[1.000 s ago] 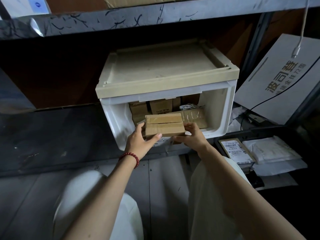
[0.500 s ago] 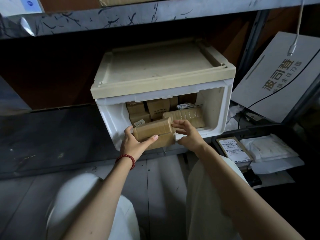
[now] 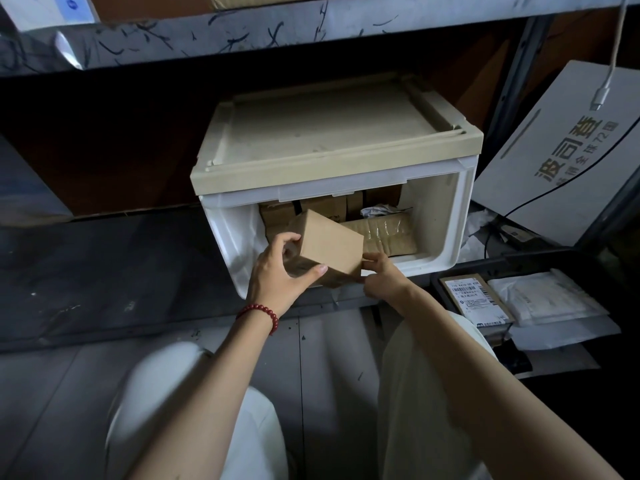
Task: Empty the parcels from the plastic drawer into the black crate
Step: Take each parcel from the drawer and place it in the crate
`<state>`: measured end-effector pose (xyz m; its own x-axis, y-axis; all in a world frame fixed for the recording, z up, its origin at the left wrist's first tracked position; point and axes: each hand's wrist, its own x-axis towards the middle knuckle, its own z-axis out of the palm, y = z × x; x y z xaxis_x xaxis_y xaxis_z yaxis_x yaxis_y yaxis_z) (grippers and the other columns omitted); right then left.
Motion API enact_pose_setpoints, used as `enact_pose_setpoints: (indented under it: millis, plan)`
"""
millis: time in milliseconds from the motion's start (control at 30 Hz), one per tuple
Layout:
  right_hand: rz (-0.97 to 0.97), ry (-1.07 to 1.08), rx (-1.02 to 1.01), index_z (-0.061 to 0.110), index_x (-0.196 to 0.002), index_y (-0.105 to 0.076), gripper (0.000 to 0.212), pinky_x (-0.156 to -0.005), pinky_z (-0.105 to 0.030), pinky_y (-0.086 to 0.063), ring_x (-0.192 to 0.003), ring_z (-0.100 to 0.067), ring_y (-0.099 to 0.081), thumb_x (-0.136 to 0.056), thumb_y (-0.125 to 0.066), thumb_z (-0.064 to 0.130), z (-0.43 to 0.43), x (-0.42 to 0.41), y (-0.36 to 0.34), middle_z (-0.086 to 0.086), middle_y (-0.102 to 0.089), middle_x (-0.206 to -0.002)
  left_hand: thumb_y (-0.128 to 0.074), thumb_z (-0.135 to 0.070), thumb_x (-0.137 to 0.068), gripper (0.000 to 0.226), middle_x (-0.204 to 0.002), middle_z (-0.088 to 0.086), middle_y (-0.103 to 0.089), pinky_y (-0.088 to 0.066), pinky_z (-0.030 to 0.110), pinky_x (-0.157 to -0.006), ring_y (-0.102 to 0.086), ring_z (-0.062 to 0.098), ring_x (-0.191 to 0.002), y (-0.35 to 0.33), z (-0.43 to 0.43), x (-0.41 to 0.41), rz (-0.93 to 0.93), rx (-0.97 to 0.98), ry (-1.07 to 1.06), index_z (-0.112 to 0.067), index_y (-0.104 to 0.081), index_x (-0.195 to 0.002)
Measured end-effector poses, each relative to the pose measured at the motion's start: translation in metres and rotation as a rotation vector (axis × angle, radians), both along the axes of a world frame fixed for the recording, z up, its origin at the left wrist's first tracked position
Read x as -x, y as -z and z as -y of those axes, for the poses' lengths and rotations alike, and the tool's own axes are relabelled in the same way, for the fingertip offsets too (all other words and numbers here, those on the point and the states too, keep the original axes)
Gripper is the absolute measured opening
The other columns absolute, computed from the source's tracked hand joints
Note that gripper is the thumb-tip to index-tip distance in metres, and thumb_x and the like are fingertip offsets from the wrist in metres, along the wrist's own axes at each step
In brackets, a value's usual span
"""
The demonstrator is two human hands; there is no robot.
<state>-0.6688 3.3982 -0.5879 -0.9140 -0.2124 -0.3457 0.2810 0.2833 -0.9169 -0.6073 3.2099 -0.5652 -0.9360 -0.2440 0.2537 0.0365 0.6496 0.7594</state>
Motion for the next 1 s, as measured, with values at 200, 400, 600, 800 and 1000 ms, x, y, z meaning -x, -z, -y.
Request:
enact_pose_setpoints:
  millis: [200,400,600,800,1000]
  plan:
    - [0.082,0.005,0.126,0.024,-0.143,-0.034,0.072,-0.081,-0.037,-0.046,-0.1,-0.02,-0.054,-0.084,-0.027,-0.017,-0.001,-0.007,-0.014,-0.002,-0.051,-0.115,-0.082,-0.051,-0.065,0.083,-0.127,-0.009,-0.053,-0.047,0.034,-0.096,-0.053,0.015,-0.116,0.001,0.006,0.0,0.063,-0.043,-0.056,-0.029,-0.041,-0.134]
    - [0.23,0.06,0.201,0.017,-0.109,-0.061,0.028,-0.086,-0.039,-0.039,-0.101,-0.021,-0.058,-0.099,-0.036,0.025,0.0,-0.011,-0.026,0.0,-0.061,-0.118,-0.075,-0.06,-0.066,0.092,-0.136,0.0,-0.04,-0.039,0.03,-0.099,-0.045,0.019,-0.124,0.003,0.004,0.0,0.197,-0.041,-0.05,-0.026,-0.037,-0.143]
    - [0.199,-0.052,0.115,0.023,-0.148,-0.031,0.063,-0.096,-0.047,-0.039,-0.129,-0.029,-0.045,-0.097,-0.026,0.061,0.0,-0.016,-0.019,-0.01,-0.043,-0.145,-0.075,-0.063,-0.065,0.067,-0.118,-0.015,-0.055,-0.039,0.023,-0.085,-0.048,0.007,-0.109,-0.005,-0.002,0.0,0.14,-0.099,-0.037,-0.037,-0.051,-0.122]
    - [0.165,0.213,0.245,0.016,-0.134,-0.033,0.052,-0.093,-0.049,-0.047,-0.122,-0.034,-0.051,-0.097,-0.043,0.051,-0.001,-0.011,-0.023,-0.013,-0.051,-0.133,-0.073,-0.061,-0.067,0.059,-0.112,-0.015,-0.054,-0.035,0.011,-0.068,-0.05,0.002,-0.095,-0.013,-0.008,-0.002,0.148,-0.22,-0.078,-0.032,-0.048,-0.113]
    - [-0.037,0.304,0.236,0.029,-0.108,-0.044,0.019,-0.081,-0.04,-0.051,-0.092,-0.015,-0.057,-0.095,-0.055,0.037,-0.041,-0.016,-0.025,0.0,-0.059,-0.1,-0.067,-0.059,-0.077,0.065,-0.129,-0.003,-0.06,-0.045,0.038,-0.101,-0.054,0.019,-0.119,-0.021,-0.037,0.008,0.192,-0.223,-0.01,-0.024,-0.055,-0.13]
